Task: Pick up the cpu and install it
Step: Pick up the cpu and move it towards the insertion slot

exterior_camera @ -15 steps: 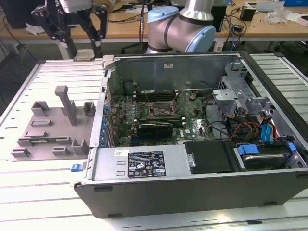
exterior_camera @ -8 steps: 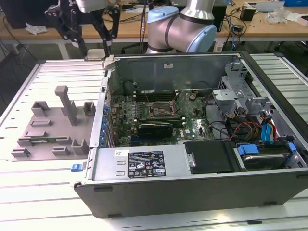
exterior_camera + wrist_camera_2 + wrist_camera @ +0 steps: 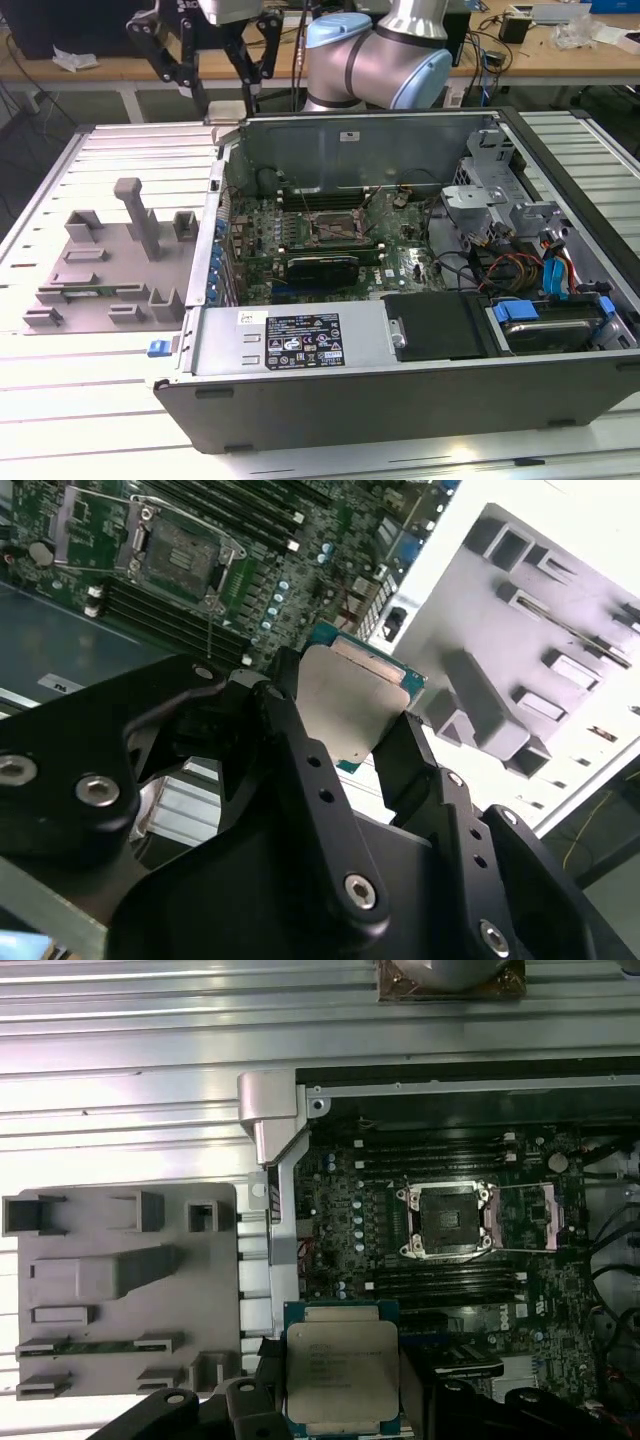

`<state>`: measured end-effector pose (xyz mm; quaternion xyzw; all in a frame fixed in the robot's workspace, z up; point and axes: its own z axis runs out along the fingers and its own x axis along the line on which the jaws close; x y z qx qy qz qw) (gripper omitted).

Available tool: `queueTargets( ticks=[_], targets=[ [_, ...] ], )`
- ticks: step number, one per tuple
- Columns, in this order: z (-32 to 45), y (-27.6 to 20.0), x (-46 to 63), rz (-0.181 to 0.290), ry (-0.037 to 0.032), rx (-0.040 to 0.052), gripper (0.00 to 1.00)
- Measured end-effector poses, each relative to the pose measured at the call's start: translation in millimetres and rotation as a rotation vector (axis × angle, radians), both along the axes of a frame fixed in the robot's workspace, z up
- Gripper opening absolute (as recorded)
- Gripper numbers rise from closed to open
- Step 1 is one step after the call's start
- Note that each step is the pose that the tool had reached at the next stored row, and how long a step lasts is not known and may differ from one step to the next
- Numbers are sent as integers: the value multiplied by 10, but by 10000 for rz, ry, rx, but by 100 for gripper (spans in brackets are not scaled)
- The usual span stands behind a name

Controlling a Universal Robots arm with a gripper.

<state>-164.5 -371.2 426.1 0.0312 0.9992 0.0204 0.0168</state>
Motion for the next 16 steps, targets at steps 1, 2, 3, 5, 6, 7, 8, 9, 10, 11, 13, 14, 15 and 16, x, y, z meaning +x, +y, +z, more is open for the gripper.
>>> queueTargets(
  ticks=[1, 2, 3, 5, 6, 7, 8, 9, 10, 11, 13, 14, 15, 16],
  targets=[
    [0, 0, 42, 1, 0, 0, 55],
    [-1, 0, 75, 1, -1, 1, 55],
    [0, 0, 87, 2, 0, 0, 55],
    [0, 0, 90, -1, 0, 0, 55],
    [-1, 0, 92, 1, -2, 2, 55],
    [-6, 0, 98, 3, -3, 3, 55],
    [-11, 0, 105, 2, 0, 1, 55],
    [-25, 0, 121, 1, 1, 0, 55],
    [-37, 0, 136, 1, 1, 1, 55],
    [-46, 0, 147, 1, 2, 0, 55],
    [-63, 0, 166, 0, 2, 0, 55],
    [-72, 0, 176, 1, 3, 0, 55],
    [-85, 0, 191, 1, 3, 0, 55],
    [-95, 0, 204, 2, 3, 1, 55]
  ],
)
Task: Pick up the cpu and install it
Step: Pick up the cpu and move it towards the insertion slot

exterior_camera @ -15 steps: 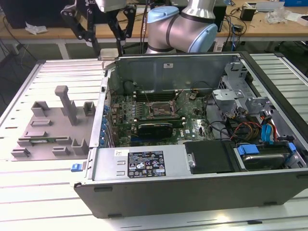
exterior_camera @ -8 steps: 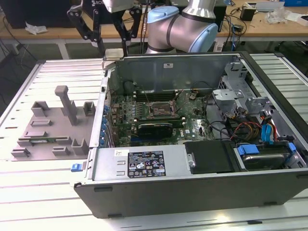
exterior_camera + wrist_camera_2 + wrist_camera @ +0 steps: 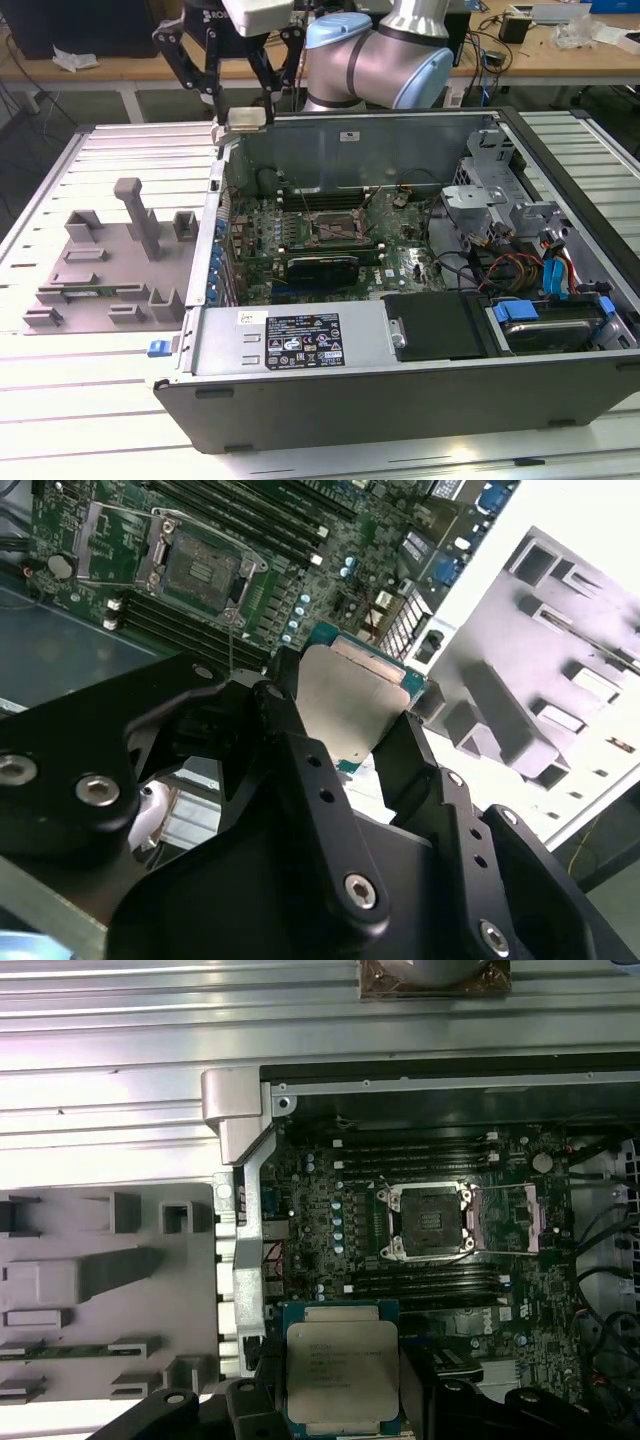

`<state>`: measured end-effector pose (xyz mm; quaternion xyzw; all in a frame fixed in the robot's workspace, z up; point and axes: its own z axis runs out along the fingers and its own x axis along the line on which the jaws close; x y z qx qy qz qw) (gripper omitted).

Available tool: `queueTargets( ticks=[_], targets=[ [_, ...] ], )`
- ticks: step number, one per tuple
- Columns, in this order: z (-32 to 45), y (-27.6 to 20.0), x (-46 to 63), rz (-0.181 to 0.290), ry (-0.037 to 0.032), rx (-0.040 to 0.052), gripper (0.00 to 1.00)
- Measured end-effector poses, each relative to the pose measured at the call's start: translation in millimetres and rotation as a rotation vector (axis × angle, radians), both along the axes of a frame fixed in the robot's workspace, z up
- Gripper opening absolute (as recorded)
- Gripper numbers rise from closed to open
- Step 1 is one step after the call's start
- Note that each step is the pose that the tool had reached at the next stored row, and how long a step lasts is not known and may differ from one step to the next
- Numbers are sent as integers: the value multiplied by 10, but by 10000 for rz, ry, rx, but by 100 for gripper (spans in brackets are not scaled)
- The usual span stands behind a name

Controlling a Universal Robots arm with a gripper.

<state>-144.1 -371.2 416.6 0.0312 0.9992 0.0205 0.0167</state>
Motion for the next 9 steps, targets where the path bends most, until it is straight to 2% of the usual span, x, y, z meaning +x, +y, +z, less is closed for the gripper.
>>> queueTargets(
  ticks=[9],
  targets=[
    [-116, 0, 191, 0, 18, 0, 55]
  ],
)
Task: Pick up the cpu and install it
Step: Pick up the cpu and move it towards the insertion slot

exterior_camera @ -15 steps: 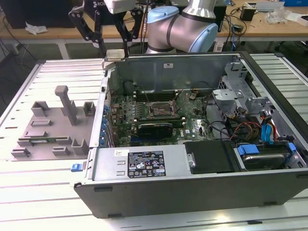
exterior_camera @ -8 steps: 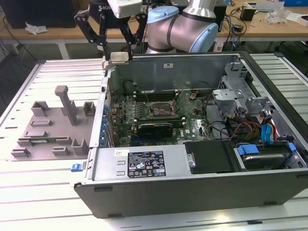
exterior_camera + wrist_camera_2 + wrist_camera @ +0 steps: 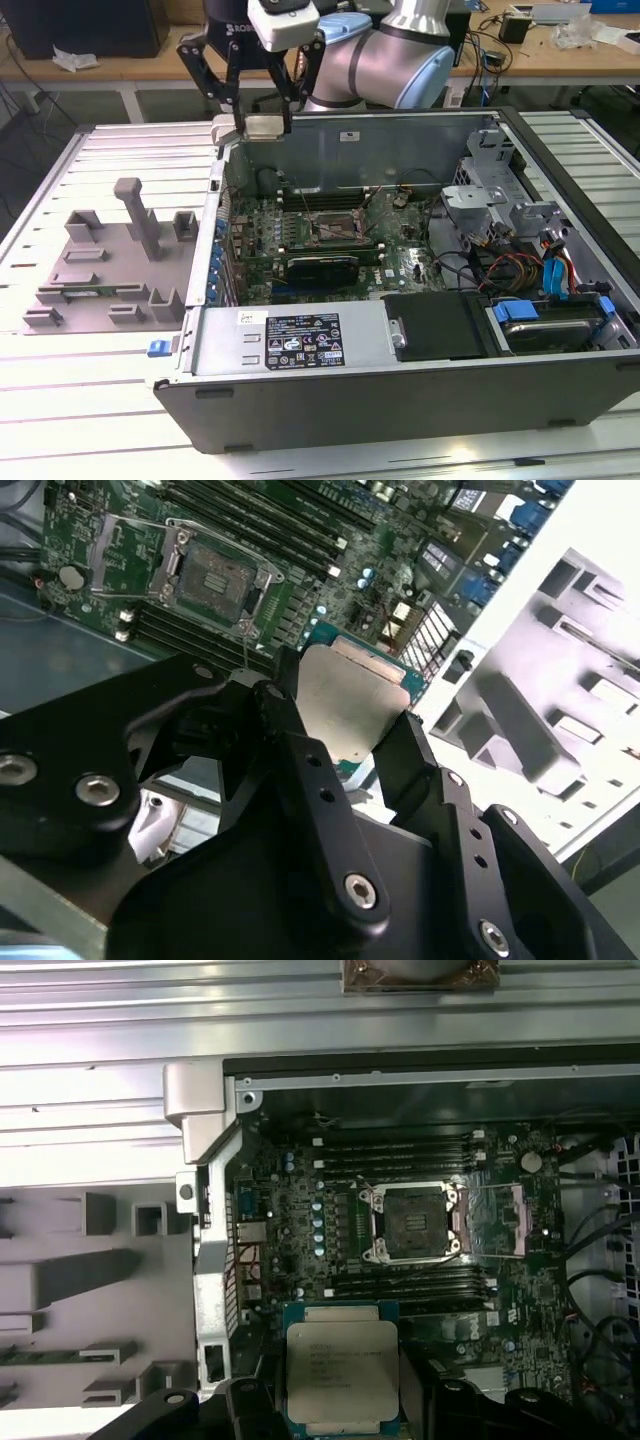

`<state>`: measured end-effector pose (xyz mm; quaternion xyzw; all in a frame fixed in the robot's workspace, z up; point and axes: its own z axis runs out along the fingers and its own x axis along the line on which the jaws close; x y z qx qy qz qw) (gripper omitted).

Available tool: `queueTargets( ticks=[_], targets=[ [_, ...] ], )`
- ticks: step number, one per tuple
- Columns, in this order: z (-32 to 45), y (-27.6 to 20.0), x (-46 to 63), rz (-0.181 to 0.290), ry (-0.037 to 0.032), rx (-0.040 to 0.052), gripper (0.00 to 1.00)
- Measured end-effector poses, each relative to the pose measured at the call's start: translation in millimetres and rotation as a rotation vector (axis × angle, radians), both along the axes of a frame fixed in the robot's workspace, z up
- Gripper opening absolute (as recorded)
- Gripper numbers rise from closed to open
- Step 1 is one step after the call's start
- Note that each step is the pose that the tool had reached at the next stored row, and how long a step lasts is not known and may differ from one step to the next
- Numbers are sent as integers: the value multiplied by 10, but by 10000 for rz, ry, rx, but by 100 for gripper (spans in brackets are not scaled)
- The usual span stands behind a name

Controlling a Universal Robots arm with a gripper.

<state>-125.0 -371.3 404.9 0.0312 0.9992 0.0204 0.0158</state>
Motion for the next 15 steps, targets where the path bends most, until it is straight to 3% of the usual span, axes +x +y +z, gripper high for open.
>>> queueTargets(
  ticks=[9, 15],
  targets=[
    [-109, 0, 187, -2, 26, 0, 55],
    [-231, 0, 332, -2, 66, -1, 55]
  ],
)
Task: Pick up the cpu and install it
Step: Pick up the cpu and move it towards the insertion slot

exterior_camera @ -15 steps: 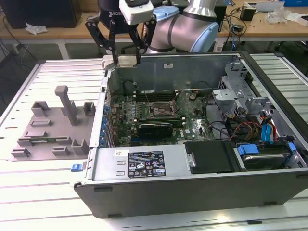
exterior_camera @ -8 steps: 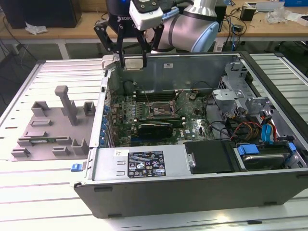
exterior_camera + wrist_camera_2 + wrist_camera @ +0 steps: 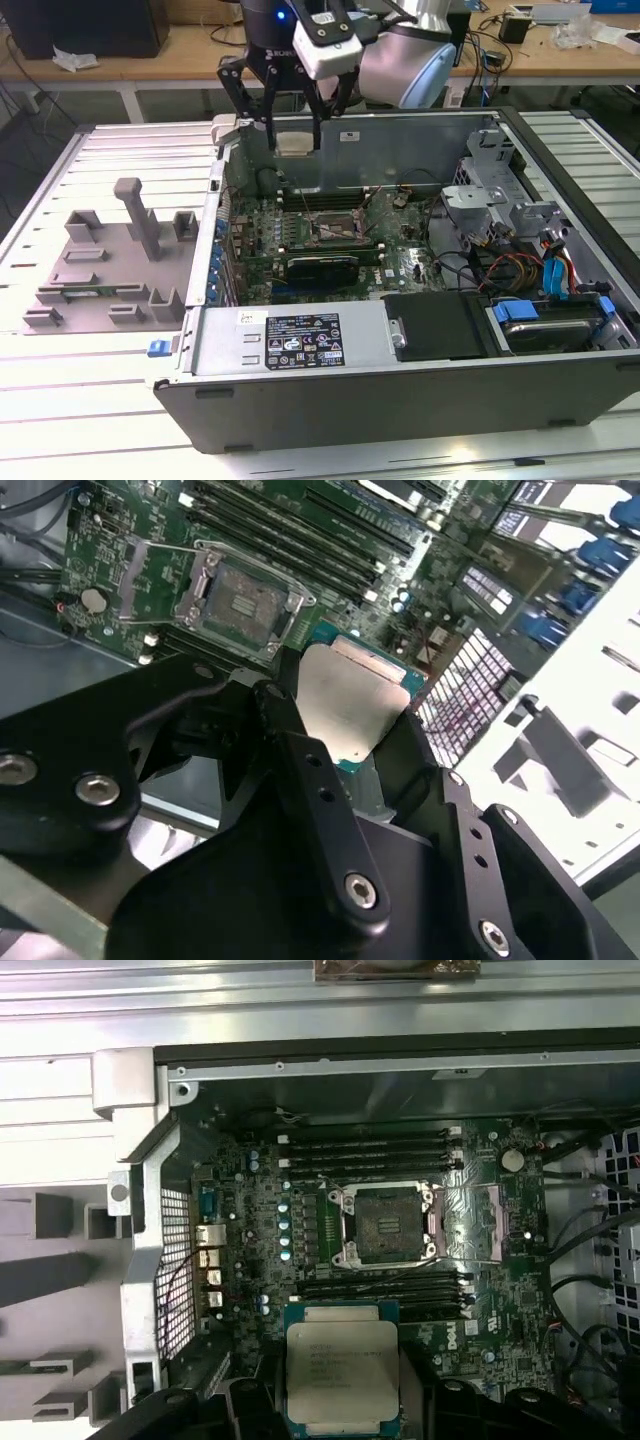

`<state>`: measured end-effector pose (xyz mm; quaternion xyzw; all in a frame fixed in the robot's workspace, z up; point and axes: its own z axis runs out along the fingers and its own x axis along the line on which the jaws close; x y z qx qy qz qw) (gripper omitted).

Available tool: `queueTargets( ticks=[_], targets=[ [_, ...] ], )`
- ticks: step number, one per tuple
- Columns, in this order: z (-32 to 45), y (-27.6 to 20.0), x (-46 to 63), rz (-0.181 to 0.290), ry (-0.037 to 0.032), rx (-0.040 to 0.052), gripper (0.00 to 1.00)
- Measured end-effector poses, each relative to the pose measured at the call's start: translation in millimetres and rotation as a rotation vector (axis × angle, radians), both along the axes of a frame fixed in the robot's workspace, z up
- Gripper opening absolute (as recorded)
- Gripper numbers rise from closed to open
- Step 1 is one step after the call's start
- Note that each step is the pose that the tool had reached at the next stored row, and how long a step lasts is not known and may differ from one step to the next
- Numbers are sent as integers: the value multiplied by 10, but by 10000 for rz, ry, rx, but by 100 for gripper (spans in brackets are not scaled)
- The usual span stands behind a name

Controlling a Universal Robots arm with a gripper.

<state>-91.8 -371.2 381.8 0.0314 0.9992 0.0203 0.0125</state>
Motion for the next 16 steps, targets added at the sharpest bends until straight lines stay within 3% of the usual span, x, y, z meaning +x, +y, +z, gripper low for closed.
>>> queueTargets(
  ticks=[13, 16],
  targets=[
    [-254, 0, 257, 0, 86, -1, 55],
    [-354, 3, 333, 2, 131, 0, 55]
  ],
)
